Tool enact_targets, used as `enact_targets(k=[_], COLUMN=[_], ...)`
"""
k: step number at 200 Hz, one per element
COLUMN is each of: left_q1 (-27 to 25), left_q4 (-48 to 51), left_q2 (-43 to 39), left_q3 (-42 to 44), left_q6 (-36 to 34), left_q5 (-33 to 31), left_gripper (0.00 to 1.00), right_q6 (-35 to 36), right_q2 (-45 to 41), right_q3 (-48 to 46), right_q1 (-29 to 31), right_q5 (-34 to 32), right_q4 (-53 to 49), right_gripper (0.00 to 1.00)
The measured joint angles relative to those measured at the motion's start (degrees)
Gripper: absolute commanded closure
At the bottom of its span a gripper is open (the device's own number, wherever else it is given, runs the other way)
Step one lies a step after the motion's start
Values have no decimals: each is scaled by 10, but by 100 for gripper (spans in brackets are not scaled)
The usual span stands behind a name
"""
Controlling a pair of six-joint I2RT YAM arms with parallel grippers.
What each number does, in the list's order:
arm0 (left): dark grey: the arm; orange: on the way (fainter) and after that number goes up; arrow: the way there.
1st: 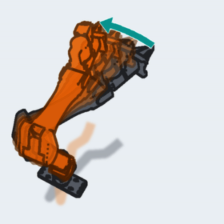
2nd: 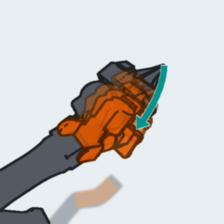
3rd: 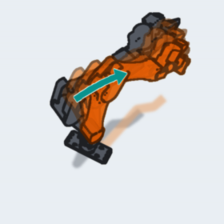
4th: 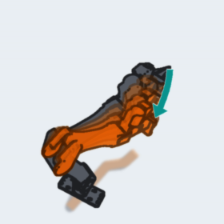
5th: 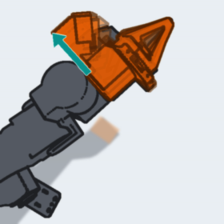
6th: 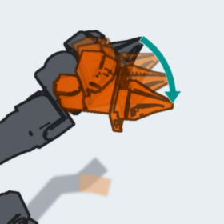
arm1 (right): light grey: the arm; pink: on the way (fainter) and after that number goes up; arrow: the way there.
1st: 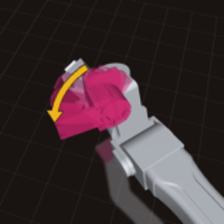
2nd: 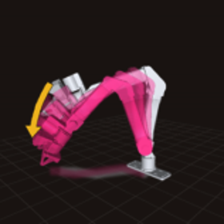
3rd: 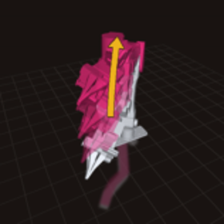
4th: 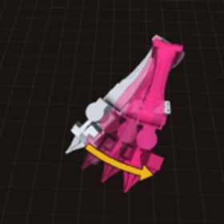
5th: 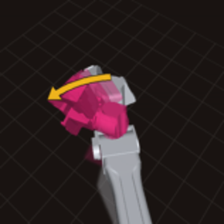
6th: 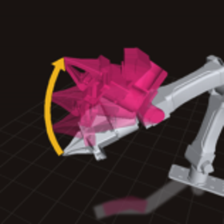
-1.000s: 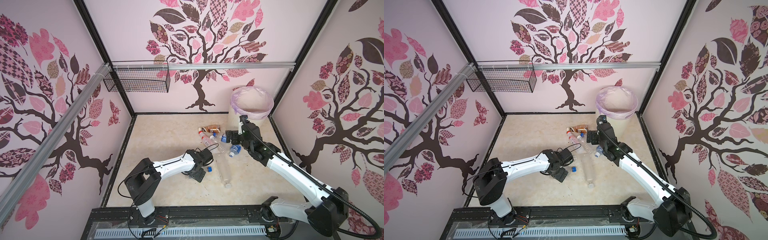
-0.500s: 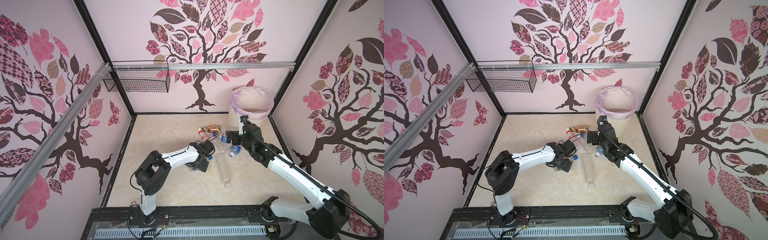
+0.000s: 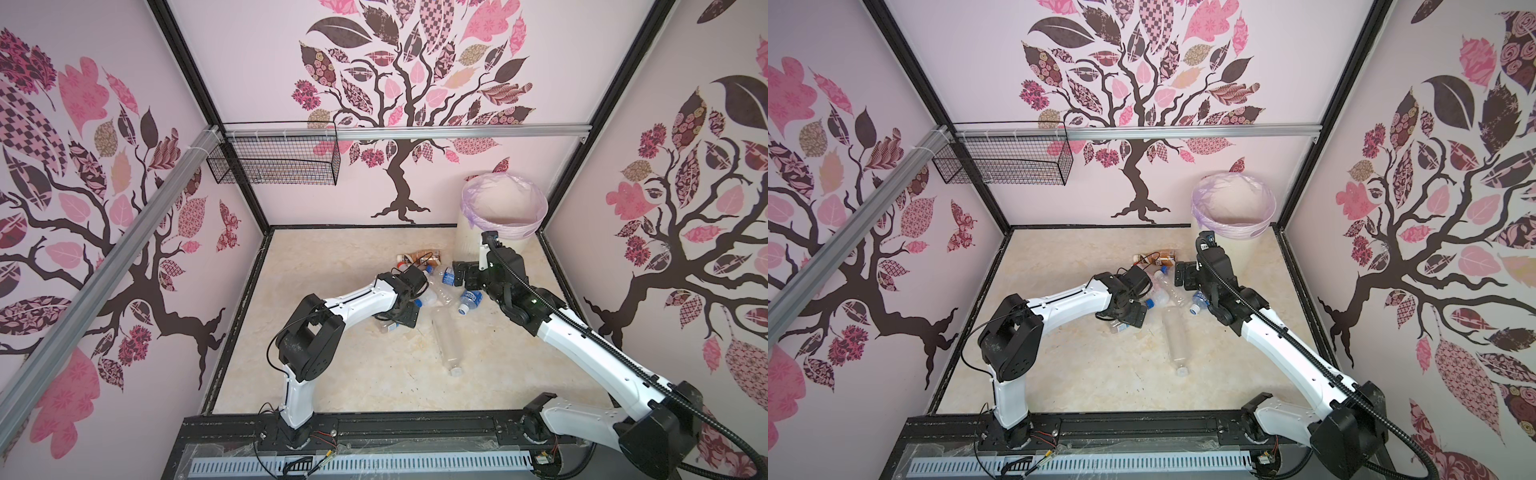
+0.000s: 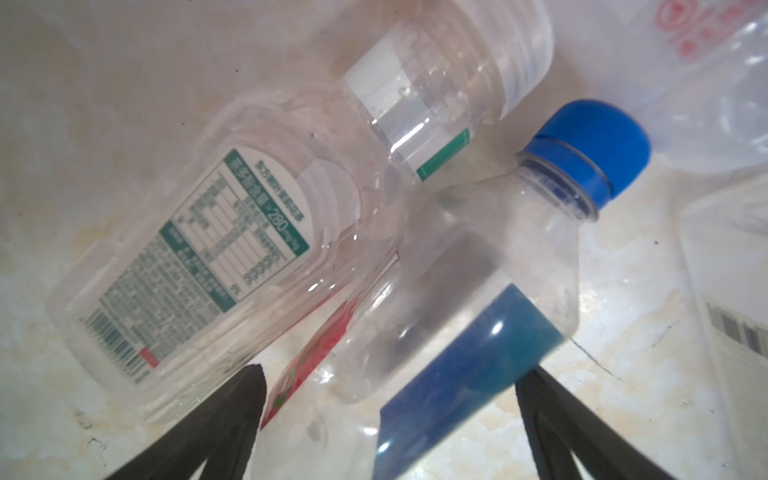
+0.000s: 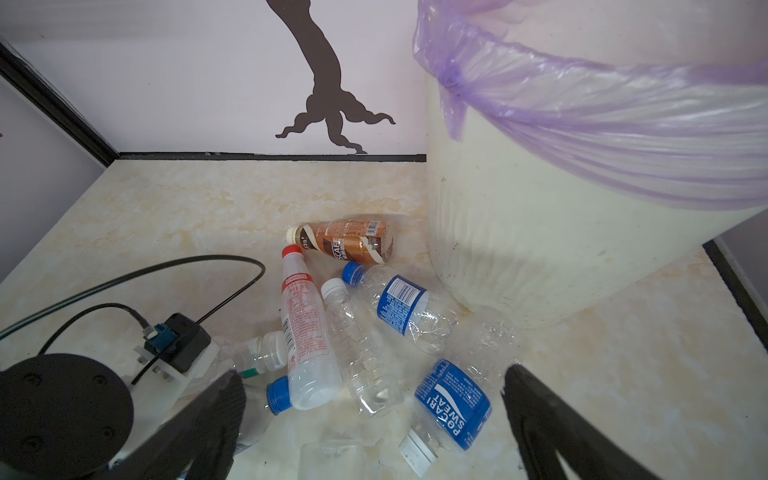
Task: Throw the plastic bottles in the bin
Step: 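Lift the Fiji bottle with the left gripper while the right gripper moves toward it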
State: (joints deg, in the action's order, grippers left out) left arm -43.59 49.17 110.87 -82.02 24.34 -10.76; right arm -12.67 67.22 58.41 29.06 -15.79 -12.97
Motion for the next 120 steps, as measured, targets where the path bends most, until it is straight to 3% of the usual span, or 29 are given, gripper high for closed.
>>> enact_targets(k=[49, 120], left_q1=[0, 0], left_q4=[-5, -19], left_q2=[29, 32], left_q3=[-1, 0], left_q6=[-1, 11], left_q5=[27, 34], left_gripper=[4, 29], right_q6=[0, 0], right_q2=[0, -2], right_q3=[0, -8], right_q1=[0, 0], right_q5=[0, 0], right_q4=[0, 0], right_gripper=[1, 1])
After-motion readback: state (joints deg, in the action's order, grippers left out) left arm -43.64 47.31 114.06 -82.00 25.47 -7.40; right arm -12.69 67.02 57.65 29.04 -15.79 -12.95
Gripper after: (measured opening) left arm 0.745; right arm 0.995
